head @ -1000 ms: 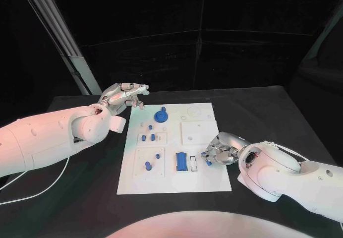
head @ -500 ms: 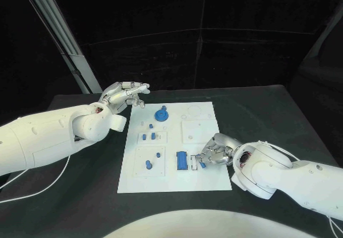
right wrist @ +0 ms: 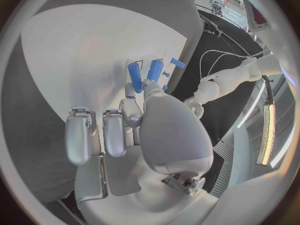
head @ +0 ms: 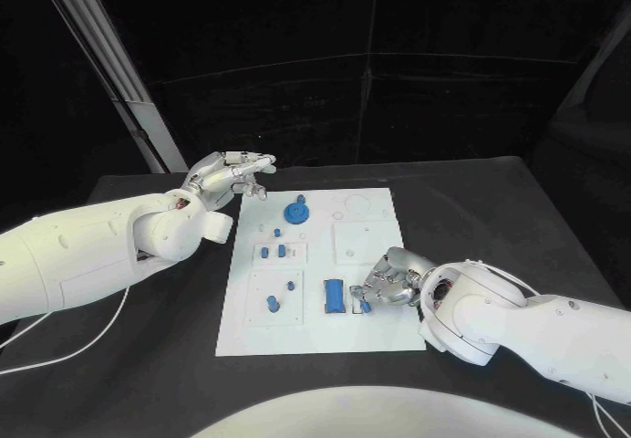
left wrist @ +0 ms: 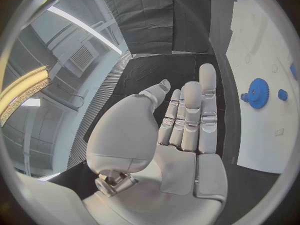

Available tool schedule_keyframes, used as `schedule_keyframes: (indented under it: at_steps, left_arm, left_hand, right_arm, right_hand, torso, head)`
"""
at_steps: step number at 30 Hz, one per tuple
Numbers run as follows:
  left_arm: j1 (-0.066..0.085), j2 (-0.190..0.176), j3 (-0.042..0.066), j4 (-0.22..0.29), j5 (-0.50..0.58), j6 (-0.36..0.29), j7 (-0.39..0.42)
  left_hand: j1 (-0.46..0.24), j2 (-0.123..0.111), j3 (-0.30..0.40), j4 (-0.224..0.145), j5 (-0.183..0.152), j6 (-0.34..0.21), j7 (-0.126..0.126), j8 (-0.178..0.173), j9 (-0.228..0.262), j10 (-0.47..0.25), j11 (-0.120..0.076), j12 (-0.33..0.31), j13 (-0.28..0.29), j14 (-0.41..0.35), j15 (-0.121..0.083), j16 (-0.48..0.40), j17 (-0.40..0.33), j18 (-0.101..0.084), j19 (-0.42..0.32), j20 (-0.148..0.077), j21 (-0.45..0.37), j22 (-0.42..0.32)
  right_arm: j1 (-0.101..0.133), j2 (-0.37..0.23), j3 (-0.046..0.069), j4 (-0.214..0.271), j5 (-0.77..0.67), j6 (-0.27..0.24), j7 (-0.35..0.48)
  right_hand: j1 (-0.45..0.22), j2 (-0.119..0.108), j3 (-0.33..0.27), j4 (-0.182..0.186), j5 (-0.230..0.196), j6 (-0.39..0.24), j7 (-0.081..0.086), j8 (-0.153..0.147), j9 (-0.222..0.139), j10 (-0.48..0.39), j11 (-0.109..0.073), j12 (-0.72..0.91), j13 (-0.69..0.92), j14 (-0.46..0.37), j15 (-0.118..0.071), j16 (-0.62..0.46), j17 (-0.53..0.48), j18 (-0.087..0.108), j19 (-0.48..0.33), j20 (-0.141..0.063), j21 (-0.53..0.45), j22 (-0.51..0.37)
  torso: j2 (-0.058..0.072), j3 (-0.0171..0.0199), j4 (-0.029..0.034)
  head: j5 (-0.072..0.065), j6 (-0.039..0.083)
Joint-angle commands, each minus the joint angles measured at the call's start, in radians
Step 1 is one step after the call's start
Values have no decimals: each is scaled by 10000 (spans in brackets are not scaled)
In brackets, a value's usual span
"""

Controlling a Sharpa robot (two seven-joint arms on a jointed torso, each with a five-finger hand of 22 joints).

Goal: Assemble the parts on the task board

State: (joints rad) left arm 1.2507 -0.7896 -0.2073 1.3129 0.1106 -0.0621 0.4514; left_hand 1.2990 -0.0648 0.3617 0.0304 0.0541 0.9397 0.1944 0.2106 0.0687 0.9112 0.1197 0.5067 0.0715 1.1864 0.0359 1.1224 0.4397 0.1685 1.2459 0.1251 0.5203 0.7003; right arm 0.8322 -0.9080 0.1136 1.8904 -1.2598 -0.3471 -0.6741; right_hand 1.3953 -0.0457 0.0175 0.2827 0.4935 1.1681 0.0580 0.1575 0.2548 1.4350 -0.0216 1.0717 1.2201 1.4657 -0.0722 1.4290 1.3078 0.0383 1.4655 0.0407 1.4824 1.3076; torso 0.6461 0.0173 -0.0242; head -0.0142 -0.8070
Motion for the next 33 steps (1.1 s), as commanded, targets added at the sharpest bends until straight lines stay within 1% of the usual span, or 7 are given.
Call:
schedule_keyframes:
  at_steps: [1,8,13,20,28,31,33]
  left_arm:
    - [15,7,7,20,24,149,6]
    - [16,-9,7,35,24,194,-74]
    - [17,-33,7,38,23,223,-119]
    - [17,-59,7,44,23,239,-163]
    - [18,-67,7,48,23,255,-178]
    - [18,-68,7,49,23,257,-180]
    - [18,-70,7,49,23,258,-181]
  left_hand:
    - [4,29,-32,-24,34,-54,-7,60,-4,-47,14,66,-14,-77,-17,68,-8,137,27,59,-41,-9]
    - [34,32,-29,-43,34,-49,-12,72,-2,-49,9,80,-14,-78,-22,74,-11,139,32,56,-46,-16]
    - [55,31,-27,-57,34,-48,-14,79,-1,-51,7,87,-14,-76,-25,81,-5,140,35,54,-48,-19]
    - [57,31,-27,-58,34,-48,-14,79,-1,-51,7,88,-14,-74,-25,84,-1,140,36,54,-49,-20]
    - [65,29,-27,-64,33,-49,-14,83,-1,-53,6,92,-15,-66,-27,94,16,141,38,53,-50,-22]
    - [65,29,-27,-64,33,-49,-14,83,-1,-53,6,92,-15,-66,-27,94,16,141,38,53,-50,-22]
    - [65,29,-27,-64,33,-49,-14,83,-1,-53,6,92,-15,-66,-27,94,16,141,38,53,-50,-22]
  right_arm:
    - [11,50,0,-3,101,217,-68]
    - [11,120,0,-48,102,356,-108]
    - [11,149,0,-89,-32,313,-128]
    - [11,174,0,-111,-156,193,-139]
    - [11,230,0,-140,-213,132,-141]
    - [11,239,0,-153,-221,131,-141]
    - [11,249,0,-156,-224,137,-139]
  right_hand:
    - [-115,53,51,9,-21,130,-31,34,49,58,-5,-62,-40,663,-99,76,553,-73,247,-67,52,1586]
    - [-231,91,71,30,-56,189,-61,44,78,10,-29,-431,-290,651,-122,48,515,-66,229,-90,34,1564]
    - [-447,111,70,41,-91,292,-102,73,132,67,-61,-441,-281,637,-148,18,483,-57,204,-119,7,1534]
    - [-614,60,35,43,-180,291,-100,55,160,57,-63,-529,-315,607,-157,-74,356,-35,145,-134,-55,1461]
    - [-910,12,-78,52,-237,345,-105,70,217,74,-63,-599,-326,598,-157,-113,316,-26,116,-139,-88,1426]
    - [-1065,0,-169,51,-374,342,-99,66,242,78,-57,-634,-329,593,-153,-133,295,-21,104,-138,-103,1411]
    - [-1230,-14,-277,58,-616,326,-84,54,259,76,-43,-677,-338,588,-143,-158,266,-18,93,-133,-116,1399]
  torso:
    - [-6,-6,2]
    - [-7,-4,-4]
    - [-6,-7,-3]
    - [-15,3,-20]
    - [-7,-3,-2]
    - [-11,-1,-6]
    - [-10,0,-9]
  head:
    - [21,-8]
    - [20,-29]
    - [1,-27]
    - [30,-16]
    - [16,24]
    - [16,20]
    - [18,16]
